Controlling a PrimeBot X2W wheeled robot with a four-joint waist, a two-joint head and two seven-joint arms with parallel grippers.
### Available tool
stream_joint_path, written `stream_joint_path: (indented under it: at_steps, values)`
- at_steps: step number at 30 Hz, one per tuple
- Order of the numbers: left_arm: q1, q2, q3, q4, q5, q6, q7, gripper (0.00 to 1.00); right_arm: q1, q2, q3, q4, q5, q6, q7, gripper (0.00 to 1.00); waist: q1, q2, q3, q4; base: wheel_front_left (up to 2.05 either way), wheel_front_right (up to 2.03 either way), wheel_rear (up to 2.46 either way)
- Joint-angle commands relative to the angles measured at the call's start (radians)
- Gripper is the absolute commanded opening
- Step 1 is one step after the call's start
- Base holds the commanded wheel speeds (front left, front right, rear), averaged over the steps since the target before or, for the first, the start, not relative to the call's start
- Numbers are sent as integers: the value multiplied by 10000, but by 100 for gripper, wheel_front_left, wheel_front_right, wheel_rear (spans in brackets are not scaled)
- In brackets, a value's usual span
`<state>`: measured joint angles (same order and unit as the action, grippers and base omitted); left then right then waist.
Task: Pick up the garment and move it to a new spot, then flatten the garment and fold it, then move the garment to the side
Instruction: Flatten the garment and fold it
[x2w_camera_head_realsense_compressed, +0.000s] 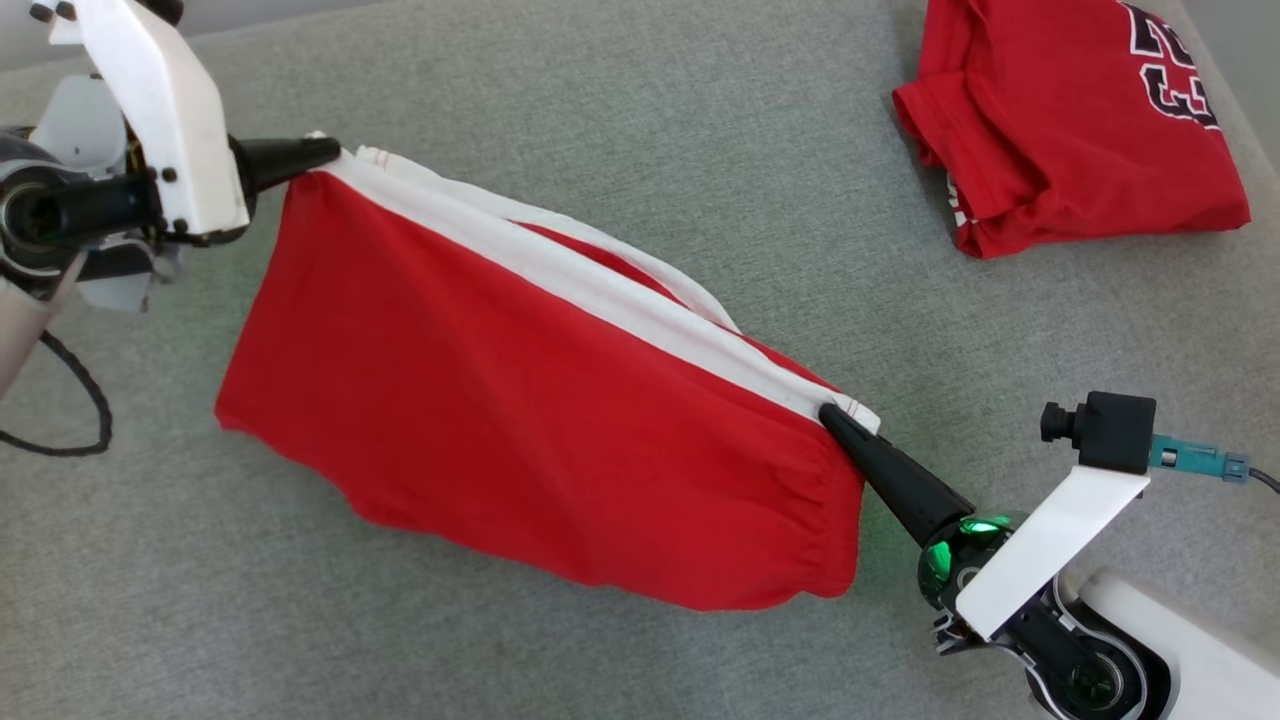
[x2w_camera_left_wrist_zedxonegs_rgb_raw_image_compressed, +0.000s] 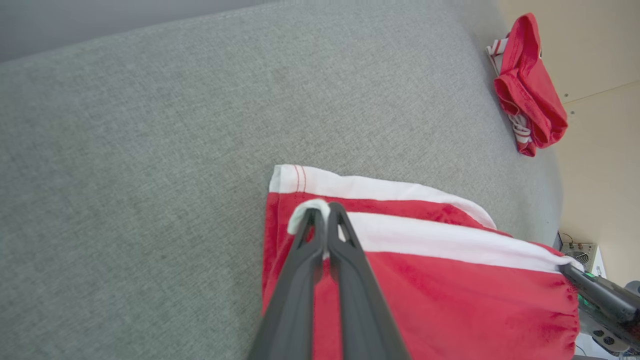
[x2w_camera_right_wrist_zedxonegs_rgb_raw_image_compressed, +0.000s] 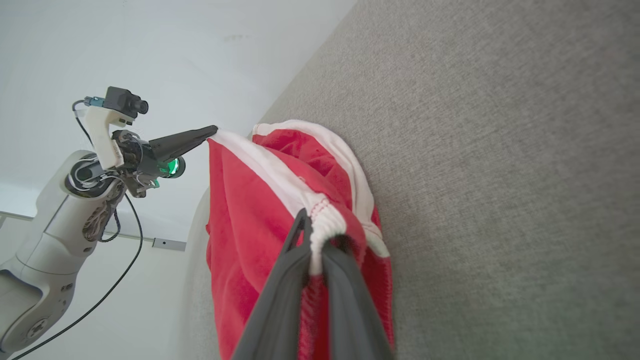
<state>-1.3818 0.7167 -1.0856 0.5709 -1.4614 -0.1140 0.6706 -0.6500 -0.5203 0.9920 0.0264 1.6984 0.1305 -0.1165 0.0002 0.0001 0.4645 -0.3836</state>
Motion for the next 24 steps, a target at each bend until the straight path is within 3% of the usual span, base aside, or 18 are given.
stream_joint_path:
  at_steps: [1, 16, 17, 19, 20, 24]
  values:
    - [-110, -14, 2, 60, 96, -45, -76, 0, 135, 35, -41, 32, -44, 1, -18, 0, -2, -1, 26, -35, 0, 0, 0]
    - [-107, -371, -241, 564, 255, -171, -220, 0, -197, 712, -184, 374, -368, 1, 439, 0, -2, -1, 332, -209, 0, 0, 0]
    - [-150, -379, -239, 567, 331, -173, -335, 33, -175, 711, -202, 387, -367, 1, 482, 25, -2, -1, 326, -208, 0, 0, 0]
    - [-160, -394, -261, 585, 442, -175, -527, 78, -96, 706, -238, 418, -345, 1, 529, 68, -2, -1, 300, -217, 0, 0, 0]
    - [-143, -392, -262, 598, 467, -176, -605, 100, -46, 703, -258, 432, -321, 1, 521, 100, -2, -1, 283, -224, 0, 0, 0]
    - [-31, -415, -218, 631, 459, -177, -1072, 100, 82, 647, -350, 465, -298, 1, 616, 100, -2, -1, 207, -259, 0, 0, 0]
